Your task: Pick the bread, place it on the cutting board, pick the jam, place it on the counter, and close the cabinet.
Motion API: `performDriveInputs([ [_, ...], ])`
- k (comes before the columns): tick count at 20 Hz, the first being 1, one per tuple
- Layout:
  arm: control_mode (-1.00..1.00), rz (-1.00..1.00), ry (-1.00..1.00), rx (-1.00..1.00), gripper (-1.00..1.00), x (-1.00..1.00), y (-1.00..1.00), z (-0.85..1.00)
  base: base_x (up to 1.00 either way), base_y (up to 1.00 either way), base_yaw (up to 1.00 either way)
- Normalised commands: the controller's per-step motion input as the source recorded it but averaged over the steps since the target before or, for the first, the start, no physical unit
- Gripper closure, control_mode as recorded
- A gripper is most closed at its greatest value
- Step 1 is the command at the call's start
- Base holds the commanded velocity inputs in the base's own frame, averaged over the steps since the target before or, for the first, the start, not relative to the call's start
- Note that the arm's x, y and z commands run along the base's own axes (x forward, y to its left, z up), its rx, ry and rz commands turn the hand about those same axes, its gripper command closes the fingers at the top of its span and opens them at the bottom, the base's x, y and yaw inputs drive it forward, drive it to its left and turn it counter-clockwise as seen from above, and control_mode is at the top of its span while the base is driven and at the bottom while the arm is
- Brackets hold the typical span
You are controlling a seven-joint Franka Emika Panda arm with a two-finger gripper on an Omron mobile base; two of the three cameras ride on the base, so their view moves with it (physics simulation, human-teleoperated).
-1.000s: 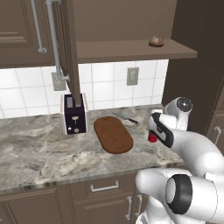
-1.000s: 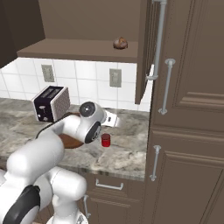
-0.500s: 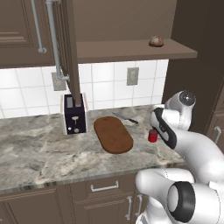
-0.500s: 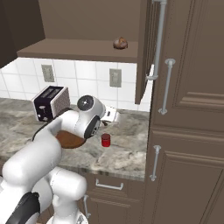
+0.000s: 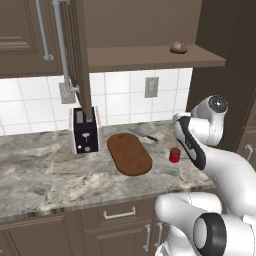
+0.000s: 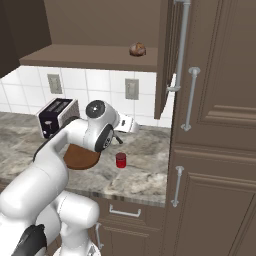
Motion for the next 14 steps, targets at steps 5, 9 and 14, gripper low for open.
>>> performDriveInputs([
  [5, -1.00, 0.00, 0.00, 0.00, -1.00, -0.09, 0.00, 0.36, 0.00, 0.00, 0.00],
  [9, -1.00, 0.00, 0.00, 0.00, -1.00, -0.08, 0.00, 0.36, 0.00, 0.00, 0.00],
  [14, -1.00, 0.00, 0.00, 0.00, -1.00, -0.10, 0.00, 0.36, 0.00, 0.00, 0.00],
])
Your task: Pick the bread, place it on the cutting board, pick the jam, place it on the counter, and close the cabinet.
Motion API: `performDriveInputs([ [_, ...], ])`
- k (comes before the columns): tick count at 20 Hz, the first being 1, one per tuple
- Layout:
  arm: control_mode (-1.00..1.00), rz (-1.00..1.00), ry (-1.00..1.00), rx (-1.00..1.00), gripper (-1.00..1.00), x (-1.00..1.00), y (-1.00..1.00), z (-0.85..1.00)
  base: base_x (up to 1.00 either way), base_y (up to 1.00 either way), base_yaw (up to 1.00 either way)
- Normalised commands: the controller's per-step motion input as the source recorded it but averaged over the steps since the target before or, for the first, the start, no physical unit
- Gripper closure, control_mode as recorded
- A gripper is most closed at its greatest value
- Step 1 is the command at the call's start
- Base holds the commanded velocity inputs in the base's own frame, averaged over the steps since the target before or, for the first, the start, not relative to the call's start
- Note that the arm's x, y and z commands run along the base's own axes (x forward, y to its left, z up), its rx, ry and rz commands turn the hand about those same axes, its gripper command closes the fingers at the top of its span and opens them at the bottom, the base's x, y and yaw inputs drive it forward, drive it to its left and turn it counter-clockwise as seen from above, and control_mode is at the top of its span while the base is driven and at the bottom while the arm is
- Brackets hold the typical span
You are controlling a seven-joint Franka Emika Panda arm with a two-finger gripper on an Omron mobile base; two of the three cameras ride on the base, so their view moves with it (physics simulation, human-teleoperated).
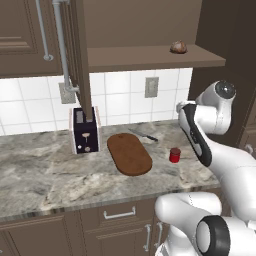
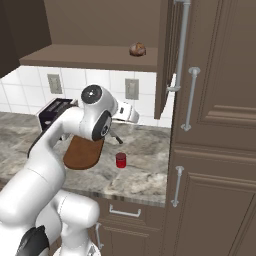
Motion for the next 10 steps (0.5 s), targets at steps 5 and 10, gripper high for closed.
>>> performDriveInputs([
  [5, -1.00, 0.00, 0.00, 0.00, -1.00, -0.12, 0.00, 0.35, 0.00, 0.00, 0.00],
  [10, -1.00, 0.00, 0.00, 0.00, -1.00, -0.13, 0.00, 0.30, 0.00, 0.00, 0.00],
])
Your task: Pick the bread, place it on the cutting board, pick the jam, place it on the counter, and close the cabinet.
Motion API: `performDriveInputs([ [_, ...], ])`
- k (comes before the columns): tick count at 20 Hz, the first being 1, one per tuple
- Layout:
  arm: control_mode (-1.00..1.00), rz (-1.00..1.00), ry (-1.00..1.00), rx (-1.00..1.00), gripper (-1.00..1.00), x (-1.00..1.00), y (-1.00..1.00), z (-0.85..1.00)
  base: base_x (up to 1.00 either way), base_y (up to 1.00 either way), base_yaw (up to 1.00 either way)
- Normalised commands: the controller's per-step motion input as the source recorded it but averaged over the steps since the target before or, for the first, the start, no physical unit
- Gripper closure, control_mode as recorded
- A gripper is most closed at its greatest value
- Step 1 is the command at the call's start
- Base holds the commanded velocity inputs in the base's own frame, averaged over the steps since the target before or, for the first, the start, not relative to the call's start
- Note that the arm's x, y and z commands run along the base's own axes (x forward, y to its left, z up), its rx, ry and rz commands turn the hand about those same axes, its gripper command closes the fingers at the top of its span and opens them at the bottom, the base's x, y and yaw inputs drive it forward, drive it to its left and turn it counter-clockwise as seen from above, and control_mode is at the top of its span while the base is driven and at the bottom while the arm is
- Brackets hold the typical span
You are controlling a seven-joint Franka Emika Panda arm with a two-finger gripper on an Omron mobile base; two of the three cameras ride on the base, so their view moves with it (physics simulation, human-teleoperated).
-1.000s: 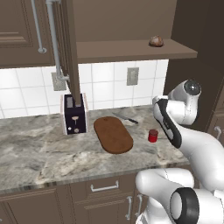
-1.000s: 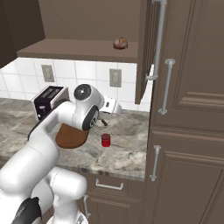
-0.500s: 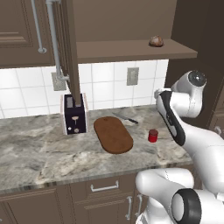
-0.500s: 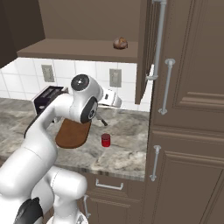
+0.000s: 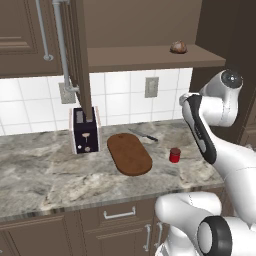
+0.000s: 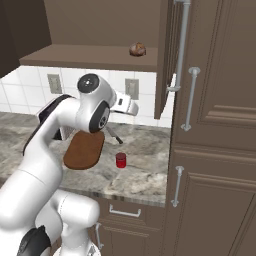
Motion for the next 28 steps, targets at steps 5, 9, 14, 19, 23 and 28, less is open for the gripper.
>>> performDriveInputs([
  [5, -1.00, 0.00, 0.00, 0.00, -1.00, -0.11, 0.00, 0.29, 0.00, 0.00, 0.00],
  [9, -1.00, 0.00, 0.00, 0.00, -1.00, -0.03, 0.00, 0.26, 0.00, 0.00, 0.00],
  [14, -1.00, 0.00, 0.00, 0.00, -1.00, 0.00, 0.00, 0.32, 0.00, 0.00, 0.00],
  [19, -1.00, 0.00, 0.00, 0.00, -1.00, 0.00, 0.00, 0.36, 0.00, 0.00, 0.00],
  [23, -1.00, 0.00, 0.00, 0.00, -1.00, 0.00, 0.00, 0.34, 0.00, 0.00, 0.00],
  [28, -1.00, 0.00, -0.01, 0.00, -1.00, 0.00, 0.00, 0.38, 0.00, 0.00, 0.00],
])
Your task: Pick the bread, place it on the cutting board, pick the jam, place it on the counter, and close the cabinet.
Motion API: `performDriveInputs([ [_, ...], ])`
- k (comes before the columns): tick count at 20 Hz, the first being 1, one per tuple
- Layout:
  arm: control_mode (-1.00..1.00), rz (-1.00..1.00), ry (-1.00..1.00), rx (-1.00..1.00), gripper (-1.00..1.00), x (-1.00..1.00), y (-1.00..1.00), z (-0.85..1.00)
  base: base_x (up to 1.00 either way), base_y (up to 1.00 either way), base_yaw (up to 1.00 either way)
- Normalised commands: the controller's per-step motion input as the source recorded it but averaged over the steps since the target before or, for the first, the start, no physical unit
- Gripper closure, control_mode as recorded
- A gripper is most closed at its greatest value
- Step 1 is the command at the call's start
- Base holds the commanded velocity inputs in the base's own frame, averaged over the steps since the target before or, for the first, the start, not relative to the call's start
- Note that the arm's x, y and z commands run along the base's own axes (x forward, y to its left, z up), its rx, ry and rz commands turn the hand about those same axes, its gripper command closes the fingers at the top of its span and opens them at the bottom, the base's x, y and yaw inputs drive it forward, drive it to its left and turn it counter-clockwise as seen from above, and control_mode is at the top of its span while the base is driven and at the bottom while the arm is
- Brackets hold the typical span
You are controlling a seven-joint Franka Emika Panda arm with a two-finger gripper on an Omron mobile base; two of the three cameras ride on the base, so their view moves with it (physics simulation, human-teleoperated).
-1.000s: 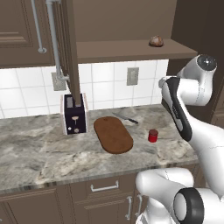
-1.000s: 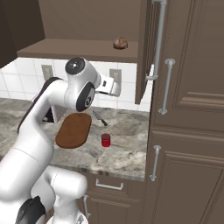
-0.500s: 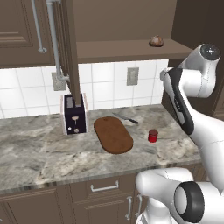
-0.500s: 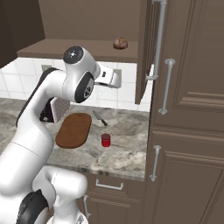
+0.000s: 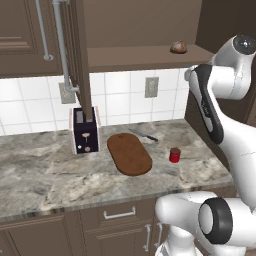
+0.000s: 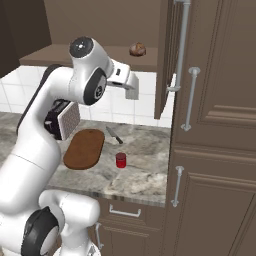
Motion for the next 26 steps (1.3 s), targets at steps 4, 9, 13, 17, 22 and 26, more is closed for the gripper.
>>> performDriveInputs([
  [4, -1.00, 0.00, -0.01, 0.00, -1.00, 0.00, 0.00, 0.39, 0.00, 0.00, 0.00],
  [9, -1.00, 0.00, 0.00, 0.00, -1.00, 0.00, 0.00, 0.36, 0.00, 0.00, 0.00],
  [13, -1.00, 0.00, -0.02, 0.00, -1.00, 0.00, 0.00, 0.31, 0.00, 0.00, 0.00],
  [17, -1.00, 0.00, -0.07, 0.00, -1.00, 0.00, 0.00, 0.21, 0.00, 0.00, 0.00],
  [22, -1.00, 0.00, -0.12, 0.00, -1.00, 0.01, 0.00, 0.07, 0.00, 0.00, 0.00],
  [26, -1.00, 0.00, -0.08, 0.00, -1.00, 0.10, 0.06, 0.00, 0.00, 0.00, 0.00],
])
